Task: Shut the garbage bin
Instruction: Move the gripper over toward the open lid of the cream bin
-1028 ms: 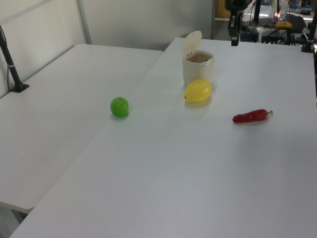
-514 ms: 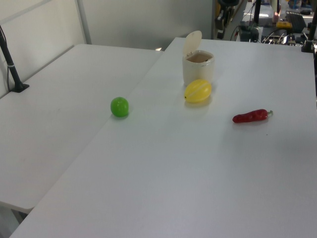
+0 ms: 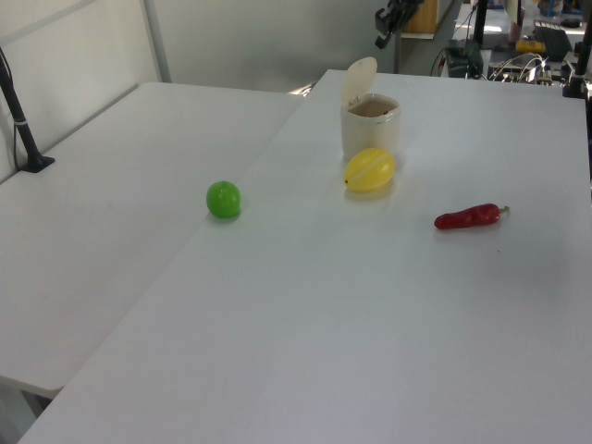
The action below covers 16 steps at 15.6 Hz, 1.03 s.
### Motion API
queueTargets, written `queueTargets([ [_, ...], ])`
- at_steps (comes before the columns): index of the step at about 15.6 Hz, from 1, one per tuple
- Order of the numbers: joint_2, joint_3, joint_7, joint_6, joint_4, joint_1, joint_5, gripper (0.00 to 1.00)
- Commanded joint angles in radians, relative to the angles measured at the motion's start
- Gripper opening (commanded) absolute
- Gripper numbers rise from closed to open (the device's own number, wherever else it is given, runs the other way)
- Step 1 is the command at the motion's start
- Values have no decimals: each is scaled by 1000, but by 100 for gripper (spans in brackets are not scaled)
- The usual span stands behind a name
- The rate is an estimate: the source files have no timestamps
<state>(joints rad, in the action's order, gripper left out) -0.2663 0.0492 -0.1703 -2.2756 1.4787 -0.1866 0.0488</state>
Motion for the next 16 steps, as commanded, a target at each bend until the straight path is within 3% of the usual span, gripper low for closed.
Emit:
queueTargets([
  [1, -59, 1, -83, -194, -3, -37, 17, 0],
  [8, -152, -9, -86, -447, -1, -83, 17, 0],
  [16, -177, -20, -80, -484, 3, -73, 17, 0],
])
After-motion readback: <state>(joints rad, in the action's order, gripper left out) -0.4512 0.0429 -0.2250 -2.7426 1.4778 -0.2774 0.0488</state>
